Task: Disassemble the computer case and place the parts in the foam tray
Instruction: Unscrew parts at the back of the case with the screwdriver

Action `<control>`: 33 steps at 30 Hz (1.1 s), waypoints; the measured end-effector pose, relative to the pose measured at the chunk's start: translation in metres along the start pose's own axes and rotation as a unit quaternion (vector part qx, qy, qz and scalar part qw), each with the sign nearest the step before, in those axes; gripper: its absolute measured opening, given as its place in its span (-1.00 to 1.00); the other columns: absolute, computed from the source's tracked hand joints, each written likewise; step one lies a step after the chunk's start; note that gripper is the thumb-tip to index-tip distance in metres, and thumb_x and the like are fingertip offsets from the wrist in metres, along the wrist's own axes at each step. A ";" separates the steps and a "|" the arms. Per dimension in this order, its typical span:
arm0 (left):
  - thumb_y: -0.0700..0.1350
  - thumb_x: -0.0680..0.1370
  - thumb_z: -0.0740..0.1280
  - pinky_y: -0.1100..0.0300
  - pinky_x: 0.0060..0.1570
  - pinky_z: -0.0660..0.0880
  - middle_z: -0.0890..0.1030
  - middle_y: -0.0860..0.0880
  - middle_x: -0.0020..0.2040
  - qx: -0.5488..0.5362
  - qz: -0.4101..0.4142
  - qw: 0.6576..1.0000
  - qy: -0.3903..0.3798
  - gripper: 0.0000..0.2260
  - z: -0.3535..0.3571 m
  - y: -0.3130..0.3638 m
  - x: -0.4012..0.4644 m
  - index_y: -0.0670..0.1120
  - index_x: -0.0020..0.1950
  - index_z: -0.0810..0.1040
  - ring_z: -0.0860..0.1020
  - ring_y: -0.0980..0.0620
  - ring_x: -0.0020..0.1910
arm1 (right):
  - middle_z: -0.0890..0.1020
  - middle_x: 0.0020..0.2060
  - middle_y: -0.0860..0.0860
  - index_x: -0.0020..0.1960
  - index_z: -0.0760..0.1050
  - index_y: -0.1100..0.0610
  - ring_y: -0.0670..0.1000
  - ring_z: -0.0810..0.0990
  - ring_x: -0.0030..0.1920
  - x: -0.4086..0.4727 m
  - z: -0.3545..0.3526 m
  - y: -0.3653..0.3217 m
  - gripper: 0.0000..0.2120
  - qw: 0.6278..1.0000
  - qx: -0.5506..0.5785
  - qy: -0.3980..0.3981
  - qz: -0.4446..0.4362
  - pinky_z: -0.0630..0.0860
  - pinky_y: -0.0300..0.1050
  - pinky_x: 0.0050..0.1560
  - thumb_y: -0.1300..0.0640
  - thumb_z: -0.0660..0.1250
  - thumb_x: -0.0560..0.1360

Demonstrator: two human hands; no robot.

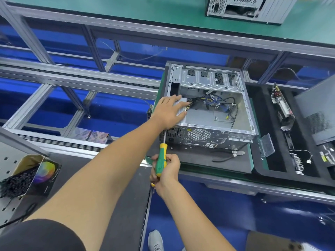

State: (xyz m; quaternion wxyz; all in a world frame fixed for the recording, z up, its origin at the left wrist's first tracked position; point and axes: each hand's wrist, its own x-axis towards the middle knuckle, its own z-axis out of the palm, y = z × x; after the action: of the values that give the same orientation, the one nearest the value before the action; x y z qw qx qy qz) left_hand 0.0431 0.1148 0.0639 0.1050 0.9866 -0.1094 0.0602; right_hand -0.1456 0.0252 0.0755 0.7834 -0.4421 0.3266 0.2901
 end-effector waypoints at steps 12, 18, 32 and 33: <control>0.21 0.69 0.08 -0.01 0.56 0.07 0.30 0.00 0.60 -0.021 0.012 0.999 0.027 -0.59 0.004 -0.003 0.001 0.23 0.52 0.36 0.21 -0.02 0.59 | 0.52 -0.39 -0.02 -0.09 0.51 0.13 -0.09 0.46 -0.48 0.012 0.008 0.006 -0.96 0.992 0.112 -0.010 0.054 0.30 -0.27 -0.56 0.17 0.32 0.52; 0.13 0.66 0.23 -0.03 0.44 0.21 0.41 -0.06 0.34 -0.140 -0.054 0.980 0.129 -0.63 0.001 0.002 -0.008 0.04 0.43 0.47 0.34 -0.07 0.37 | 0.57 -0.36 0.03 -0.20 0.58 0.19 -0.06 0.41 -0.48 0.015 0.005 0.002 -0.70 0.996 0.073 -0.005 0.046 0.24 -0.27 -0.56 0.03 0.23 0.56; 0.01 0.70 0.29 0.19 -0.34 0.62 0.69 -0.11 -0.19 -0.694 -0.394 0.602 -0.006 -0.72 -0.008 0.035 -0.116 -0.21 0.09 0.61 0.67 0.04 -0.31 | 0.58 -0.41 0.02 -0.11 0.59 0.15 -0.06 0.45 -0.51 0.018 0.003 0.001 -0.77 0.996 0.075 0.002 0.054 0.28 -0.26 -0.59 0.02 0.28 0.58; -0.01 0.70 0.29 0.18 -0.28 0.66 0.73 -0.10 -0.16 -0.698 -0.384 0.605 -0.009 -0.74 -0.011 0.035 -0.114 -0.21 0.14 0.61 0.70 0.02 -0.24 | 0.59 -0.39 0.03 -0.10 0.60 0.15 -0.05 0.45 -0.50 0.018 0.003 0.001 -0.76 0.996 0.076 -0.001 0.052 0.28 -0.26 -0.59 0.02 0.28 0.58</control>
State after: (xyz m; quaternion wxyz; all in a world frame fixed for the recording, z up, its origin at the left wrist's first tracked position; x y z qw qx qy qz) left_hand -0.0764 0.1068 0.0655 0.7740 0.5661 0.2693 -0.0889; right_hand -0.1347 0.0314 0.0624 0.7989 -0.3632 0.3698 0.3052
